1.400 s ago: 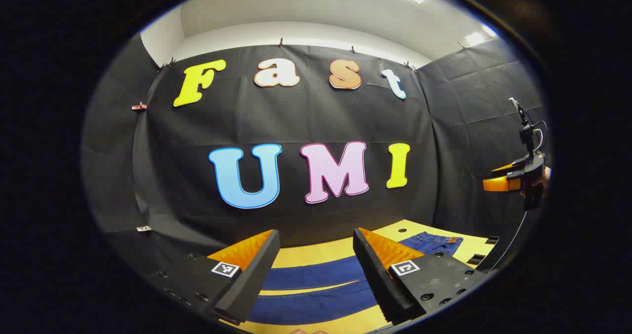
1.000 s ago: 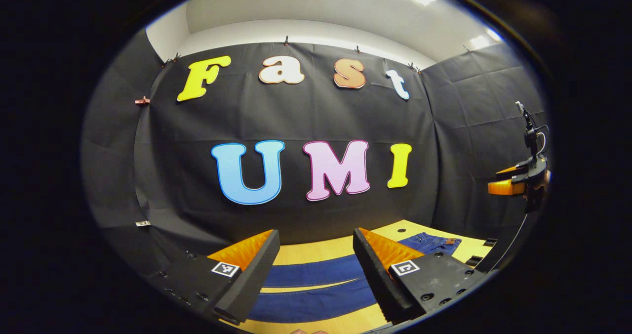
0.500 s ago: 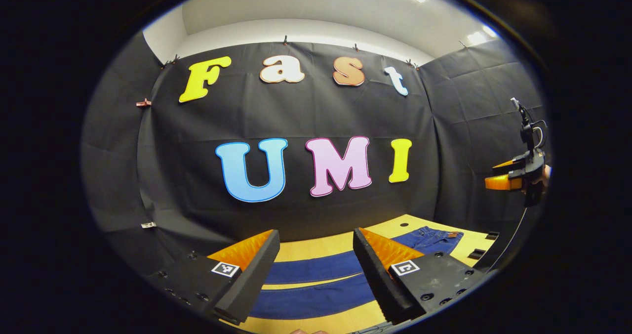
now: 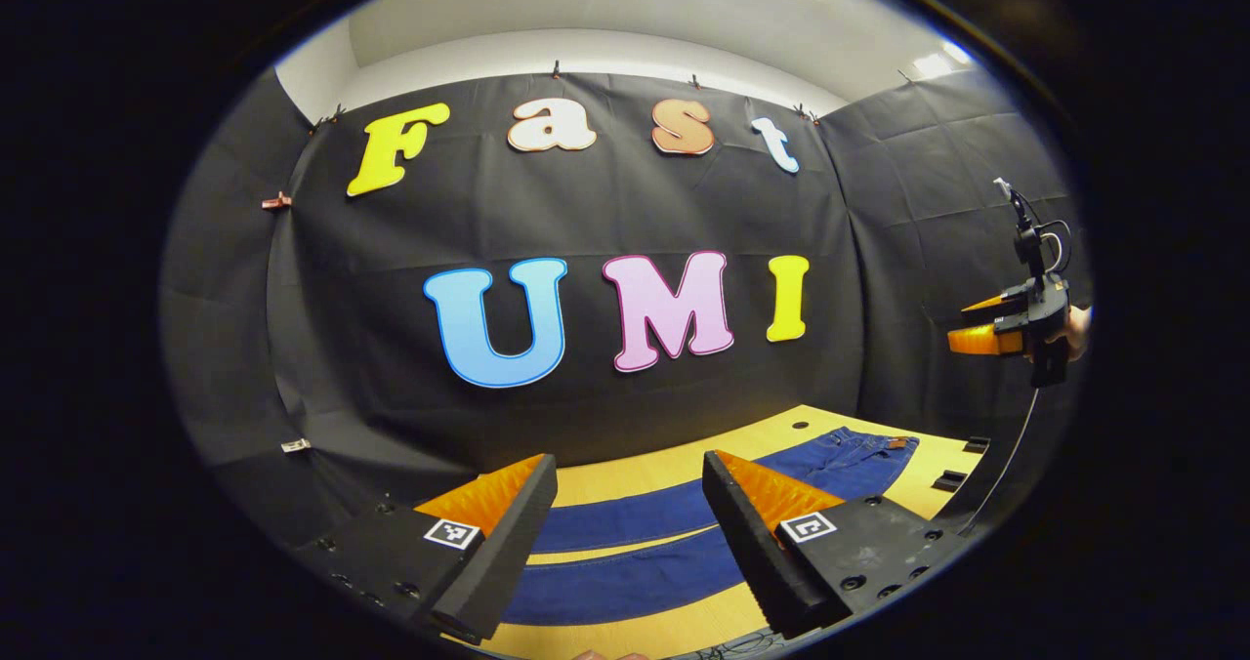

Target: Grasp the waist and the cuffs of the jeans and fold them to make the two legs overlap; first hold the waist and fold one-third of the jeans toward the cuffs, then hold the cuffs and fold the remaining one-third in the same direction to finish folding.

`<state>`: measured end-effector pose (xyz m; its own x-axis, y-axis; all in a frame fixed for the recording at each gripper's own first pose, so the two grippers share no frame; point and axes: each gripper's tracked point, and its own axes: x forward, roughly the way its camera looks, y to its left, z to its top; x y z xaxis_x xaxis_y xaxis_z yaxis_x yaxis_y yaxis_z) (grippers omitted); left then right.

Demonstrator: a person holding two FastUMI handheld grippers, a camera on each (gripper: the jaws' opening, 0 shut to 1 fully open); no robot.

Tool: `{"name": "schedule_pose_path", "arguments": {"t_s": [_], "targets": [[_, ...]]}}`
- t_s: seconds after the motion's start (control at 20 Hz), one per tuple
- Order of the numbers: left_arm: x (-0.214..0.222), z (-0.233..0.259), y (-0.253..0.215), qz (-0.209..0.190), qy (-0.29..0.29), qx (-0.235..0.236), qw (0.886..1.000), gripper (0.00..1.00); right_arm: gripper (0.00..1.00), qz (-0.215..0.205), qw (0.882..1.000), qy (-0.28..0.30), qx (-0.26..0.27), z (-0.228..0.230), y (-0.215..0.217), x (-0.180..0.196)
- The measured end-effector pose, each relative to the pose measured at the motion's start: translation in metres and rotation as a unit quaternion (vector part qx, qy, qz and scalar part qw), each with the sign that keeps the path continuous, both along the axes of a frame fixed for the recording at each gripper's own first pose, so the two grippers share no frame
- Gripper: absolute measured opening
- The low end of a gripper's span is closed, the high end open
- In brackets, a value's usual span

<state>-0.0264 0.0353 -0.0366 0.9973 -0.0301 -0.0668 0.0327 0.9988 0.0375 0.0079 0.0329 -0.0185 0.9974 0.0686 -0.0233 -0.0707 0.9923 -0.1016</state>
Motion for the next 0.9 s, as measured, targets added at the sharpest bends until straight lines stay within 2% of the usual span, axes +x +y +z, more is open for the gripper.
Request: {"name": "schedule_pose_path", "arguments": {"t_s": [0.1, 0.2, 0.3, 0.4, 0.55, 0.65, 0.8, 0.9], "targets": [[0.005, -0.014, -0.002, -0.024, 0.011, 0.009, 1.0, 0.96, 0.97, 0.024, 0.999, 0.019, -0.017, -0.013, 0.009, 0.008], [0.011, -0.04, -0.014, -0.083, 0.033, 0.008, 0.996, 0.96, 0.97, 0.061, 0.996, 0.054, -0.035, -0.038, 0.016, 0.024], [0.024, -0.077, -0.02, -0.14, 0.079, 0.003, 0.987, 0.96, 0.97, 0.105, 0.988, 0.104, -0.046, -0.069, 0.021, 0.047], [0.041, -0.116, -0.014, -0.173, 0.136, 0.027, 0.975, 0.96, 0.98, 0.144, 0.974, 0.156, -0.083, -0.103, 0.016, 0.067], [0.063, -0.175, -0.001, -0.21, 0.202, 0.066, 0.954, 0.96, 0.98, 0.208, 0.936, 0.229, -0.165, -0.16, 0.007, 0.101], [0.07, -0.22, 0.008, -0.232, 0.267, 0.086, 0.931, 0.96, 0.98, 0.249, 0.906, 0.289, -0.185, -0.21, 0.007, 0.119], [0.061, -0.284, 0.016, -0.277, 0.362, 0.118, 0.882, 0.97, 0.99, 0.292, 0.857, 0.363, -0.219, -0.277, -0.004, 0.137], [0.055, -0.32, 0.022, -0.307, 0.414, 0.158, 0.842, 0.97, 0.98, 0.313, 0.82, 0.412, -0.246, -0.314, -0.019, 0.143]]}}
